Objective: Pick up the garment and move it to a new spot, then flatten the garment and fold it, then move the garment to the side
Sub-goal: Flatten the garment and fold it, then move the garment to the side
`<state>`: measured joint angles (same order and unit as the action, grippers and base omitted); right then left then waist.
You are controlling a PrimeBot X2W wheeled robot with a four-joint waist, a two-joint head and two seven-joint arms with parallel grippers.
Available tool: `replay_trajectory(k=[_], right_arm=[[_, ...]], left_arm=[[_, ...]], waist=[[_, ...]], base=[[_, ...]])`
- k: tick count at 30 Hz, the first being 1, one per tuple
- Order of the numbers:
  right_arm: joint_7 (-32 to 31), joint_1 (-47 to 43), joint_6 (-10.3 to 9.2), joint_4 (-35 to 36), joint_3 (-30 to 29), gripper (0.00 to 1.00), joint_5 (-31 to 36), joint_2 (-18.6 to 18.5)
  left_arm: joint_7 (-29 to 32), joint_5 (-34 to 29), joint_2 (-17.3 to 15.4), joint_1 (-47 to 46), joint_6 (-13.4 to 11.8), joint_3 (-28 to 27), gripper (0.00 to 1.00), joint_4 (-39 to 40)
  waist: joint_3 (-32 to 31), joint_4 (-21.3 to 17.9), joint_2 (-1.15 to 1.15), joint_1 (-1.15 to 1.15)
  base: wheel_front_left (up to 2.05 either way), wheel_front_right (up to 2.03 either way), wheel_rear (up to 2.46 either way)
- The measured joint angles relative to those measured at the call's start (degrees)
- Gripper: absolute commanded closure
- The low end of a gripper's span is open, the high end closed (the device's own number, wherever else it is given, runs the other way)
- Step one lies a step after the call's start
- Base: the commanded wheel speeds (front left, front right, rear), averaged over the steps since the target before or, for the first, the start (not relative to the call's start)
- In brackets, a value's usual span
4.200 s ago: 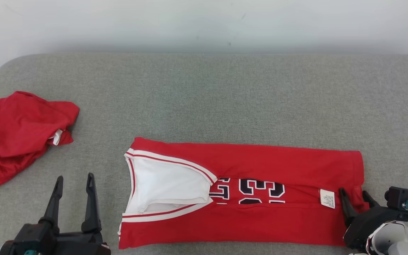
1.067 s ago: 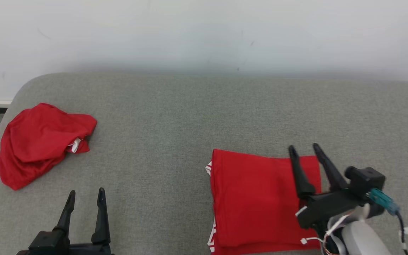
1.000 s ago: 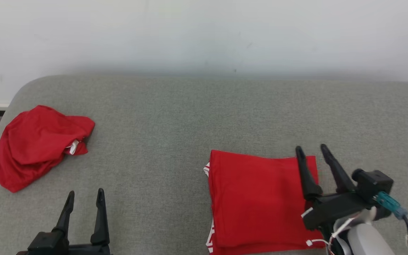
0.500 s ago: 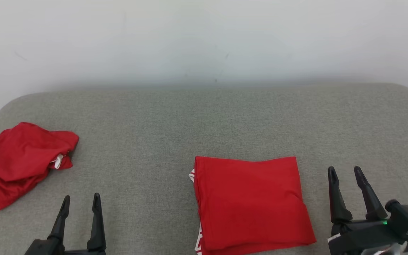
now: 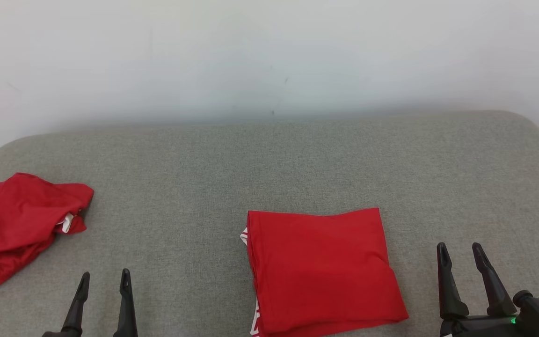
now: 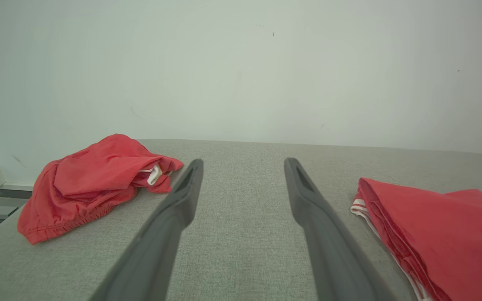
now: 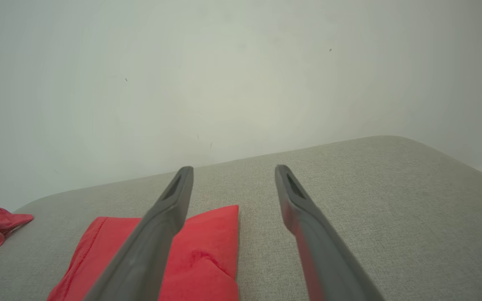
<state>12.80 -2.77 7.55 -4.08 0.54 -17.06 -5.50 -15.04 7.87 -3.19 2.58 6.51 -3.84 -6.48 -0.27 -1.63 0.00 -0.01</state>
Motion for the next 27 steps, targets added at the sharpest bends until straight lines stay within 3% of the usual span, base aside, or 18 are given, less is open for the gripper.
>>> replay_trajectory(k=[27], right_arm=[[-2.0,-1.4,0.00,1.2,0.3,0.00,2.1,1.0]], left_arm=[[0.0,-0.2,-0.7,1.0,-1.4,0.8,0.00,-0.1]], waist=[[-0.4,1.0,0.00,0.00]], base=[[0.00,0.00,0.00]])
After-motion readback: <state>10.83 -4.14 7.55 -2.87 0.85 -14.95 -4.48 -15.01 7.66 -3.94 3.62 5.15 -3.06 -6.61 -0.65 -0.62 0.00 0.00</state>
